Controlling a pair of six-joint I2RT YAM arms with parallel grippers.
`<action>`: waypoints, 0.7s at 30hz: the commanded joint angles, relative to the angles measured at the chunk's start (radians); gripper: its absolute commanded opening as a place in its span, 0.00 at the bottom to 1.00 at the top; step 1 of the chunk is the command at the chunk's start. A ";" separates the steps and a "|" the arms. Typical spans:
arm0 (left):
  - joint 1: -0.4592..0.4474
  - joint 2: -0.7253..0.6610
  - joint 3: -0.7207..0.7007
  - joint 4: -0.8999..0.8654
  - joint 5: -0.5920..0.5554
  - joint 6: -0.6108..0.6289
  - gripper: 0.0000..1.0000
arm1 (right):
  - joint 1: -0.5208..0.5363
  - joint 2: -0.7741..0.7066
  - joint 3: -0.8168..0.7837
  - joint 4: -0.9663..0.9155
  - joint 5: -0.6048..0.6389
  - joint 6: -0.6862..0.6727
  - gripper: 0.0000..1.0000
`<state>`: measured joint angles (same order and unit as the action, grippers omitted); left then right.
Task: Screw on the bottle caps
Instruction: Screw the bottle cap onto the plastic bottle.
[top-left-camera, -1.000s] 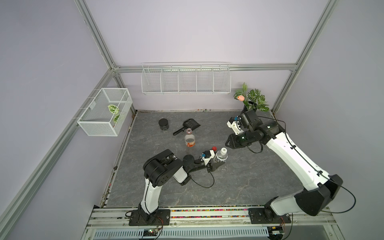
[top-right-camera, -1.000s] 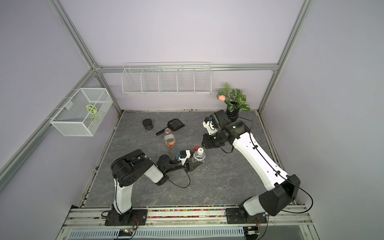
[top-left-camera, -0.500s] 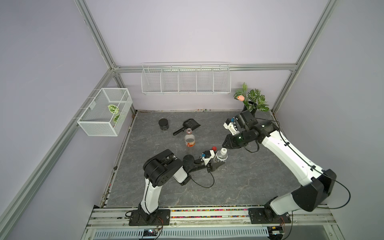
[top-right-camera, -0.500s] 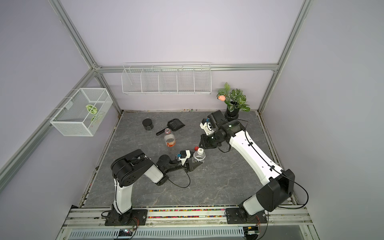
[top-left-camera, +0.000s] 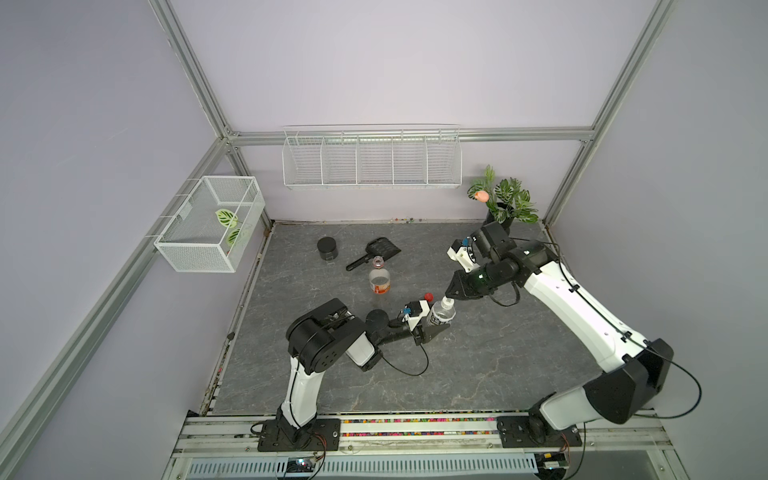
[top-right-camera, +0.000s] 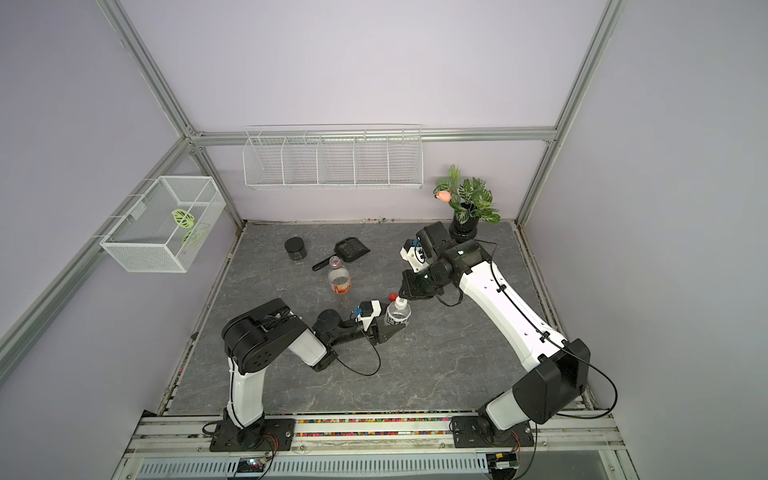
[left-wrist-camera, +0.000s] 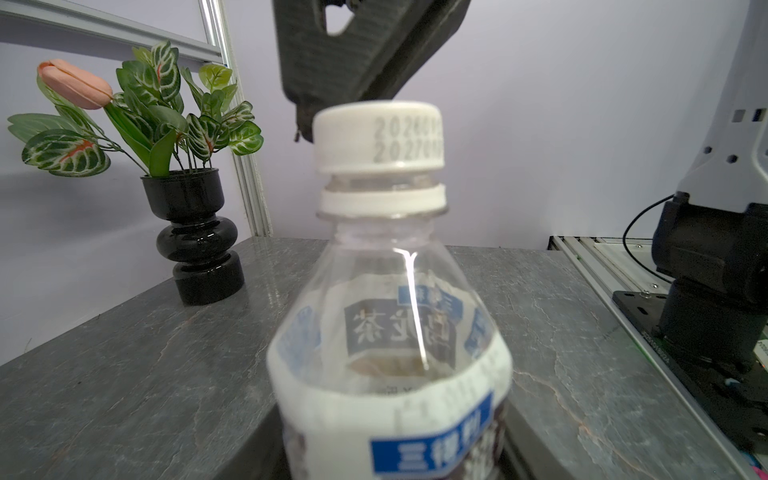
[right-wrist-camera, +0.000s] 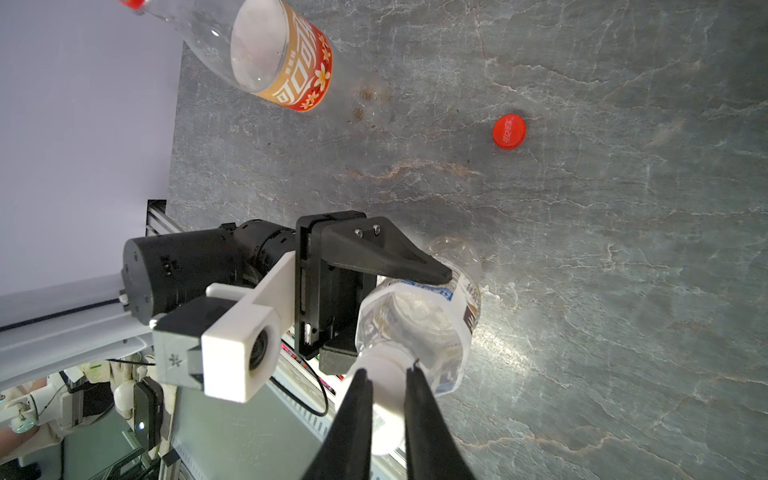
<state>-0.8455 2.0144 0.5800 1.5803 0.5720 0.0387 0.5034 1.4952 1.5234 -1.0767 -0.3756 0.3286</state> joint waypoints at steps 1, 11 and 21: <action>-0.008 0.024 -0.009 -0.037 -0.008 0.003 0.51 | -0.002 -0.036 -0.044 -0.038 -0.010 0.011 0.20; -0.009 0.023 -0.011 -0.037 -0.010 -0.004 0.51 | 0.040 -0.065 -0.074 -0.065 -0.038 0.014 0.21; -0.010 0.022 -0.014 -0.037 -0.007 -0.001 0.51 | 0.003 -0.035 0.031 -0.045 -0.028 -0.030 0.27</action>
<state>-0.8490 2.0144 0.5789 1.5810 0.5648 0.0376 0.5144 1.4372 1.5269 -1.1435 -0.3916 0.3210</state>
